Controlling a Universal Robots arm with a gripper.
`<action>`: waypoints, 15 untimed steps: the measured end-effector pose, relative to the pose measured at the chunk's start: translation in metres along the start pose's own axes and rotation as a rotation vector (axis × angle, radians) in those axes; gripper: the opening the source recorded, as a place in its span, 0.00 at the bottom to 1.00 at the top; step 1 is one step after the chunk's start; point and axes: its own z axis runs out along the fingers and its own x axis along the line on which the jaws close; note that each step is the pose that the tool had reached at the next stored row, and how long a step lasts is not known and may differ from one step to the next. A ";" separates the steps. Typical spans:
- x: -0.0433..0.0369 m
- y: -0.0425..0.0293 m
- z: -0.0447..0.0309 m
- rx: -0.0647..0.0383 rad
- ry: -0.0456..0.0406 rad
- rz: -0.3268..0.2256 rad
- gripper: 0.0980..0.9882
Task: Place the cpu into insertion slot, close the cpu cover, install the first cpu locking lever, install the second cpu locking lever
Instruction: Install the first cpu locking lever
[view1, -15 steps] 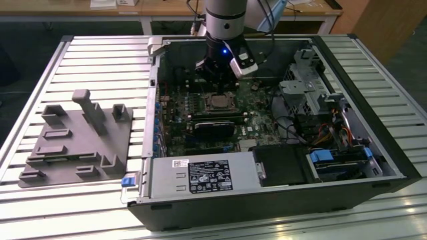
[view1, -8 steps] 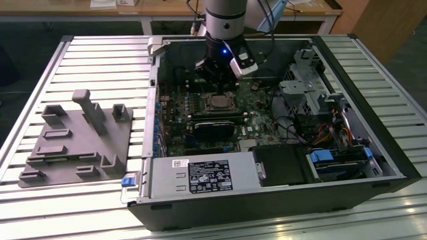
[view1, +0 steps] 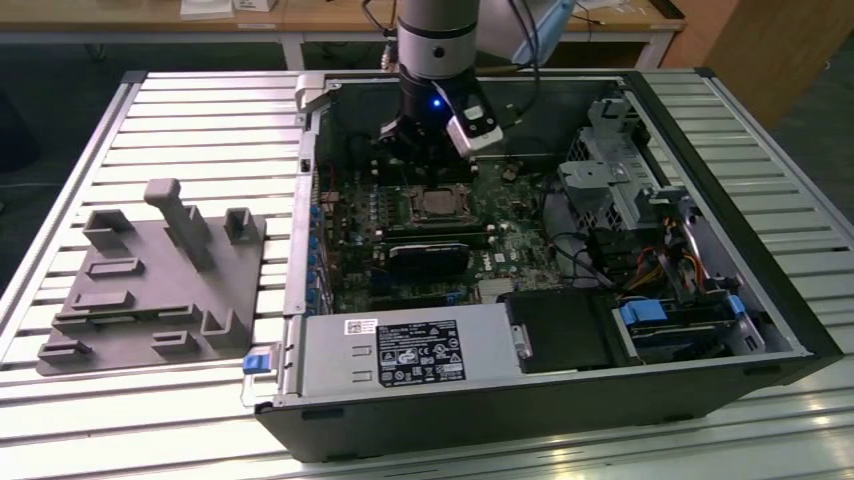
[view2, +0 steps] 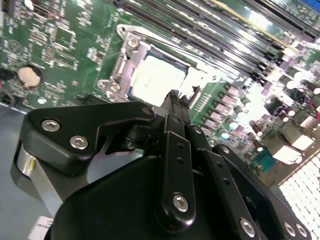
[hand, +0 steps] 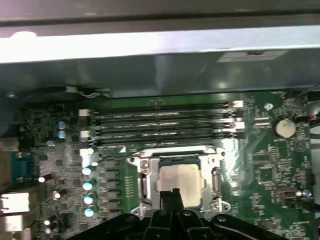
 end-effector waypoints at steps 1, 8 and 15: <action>0.0019 -0.0001 0.0000 0.000 -0.0010 0.000 0.01; 0.0023 0.0001 -0.0099 -0.001 -0.0041 0.000 0.01; 0.0021 0.0004 -0.0212 -0.001 -0.0074 0.000 0.01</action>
